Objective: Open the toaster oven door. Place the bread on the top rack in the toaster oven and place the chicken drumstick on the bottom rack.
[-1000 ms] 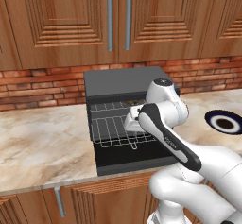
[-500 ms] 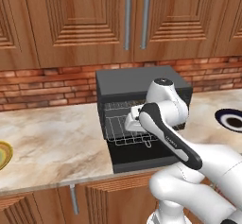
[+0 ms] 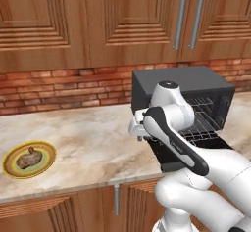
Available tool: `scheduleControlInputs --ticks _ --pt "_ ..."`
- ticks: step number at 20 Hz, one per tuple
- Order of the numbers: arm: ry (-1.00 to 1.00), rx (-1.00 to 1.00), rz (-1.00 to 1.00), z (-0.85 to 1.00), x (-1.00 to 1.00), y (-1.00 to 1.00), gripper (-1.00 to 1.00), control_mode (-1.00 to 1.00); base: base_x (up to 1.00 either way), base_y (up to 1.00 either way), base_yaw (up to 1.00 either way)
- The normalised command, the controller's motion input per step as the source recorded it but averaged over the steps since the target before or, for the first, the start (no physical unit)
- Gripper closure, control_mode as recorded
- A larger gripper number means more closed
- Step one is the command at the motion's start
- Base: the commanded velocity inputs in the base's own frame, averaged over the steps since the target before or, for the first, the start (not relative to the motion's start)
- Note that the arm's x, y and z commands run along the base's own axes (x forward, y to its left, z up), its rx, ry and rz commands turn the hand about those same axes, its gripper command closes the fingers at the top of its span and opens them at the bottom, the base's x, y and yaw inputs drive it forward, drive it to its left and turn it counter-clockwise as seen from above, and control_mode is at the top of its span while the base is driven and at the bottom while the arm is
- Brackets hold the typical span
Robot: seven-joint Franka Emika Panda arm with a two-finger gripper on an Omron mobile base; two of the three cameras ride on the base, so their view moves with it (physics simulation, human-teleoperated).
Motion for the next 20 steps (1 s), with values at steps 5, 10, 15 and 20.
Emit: scheduleControlInputs --ticks 5,10,15,20 --pt "0.00 0.00 0.00 0.00 0.00 0.00 -1.00 1.00 0.04 0.55 0.00" --pt "0.00 0.00 0.00 0.00 0.00 0.00 -1.00 1.00 0.17 0.48 0.00" --pt "0.00 0.00 0.00 0.00 0.00 0.00 -1.00 1.00 0.21 0.42 -0.02" --pt "0.00 0.00 0.00 0.00 0.00 0.00 -1.00 1.00 0.30 0.39 -0.08"
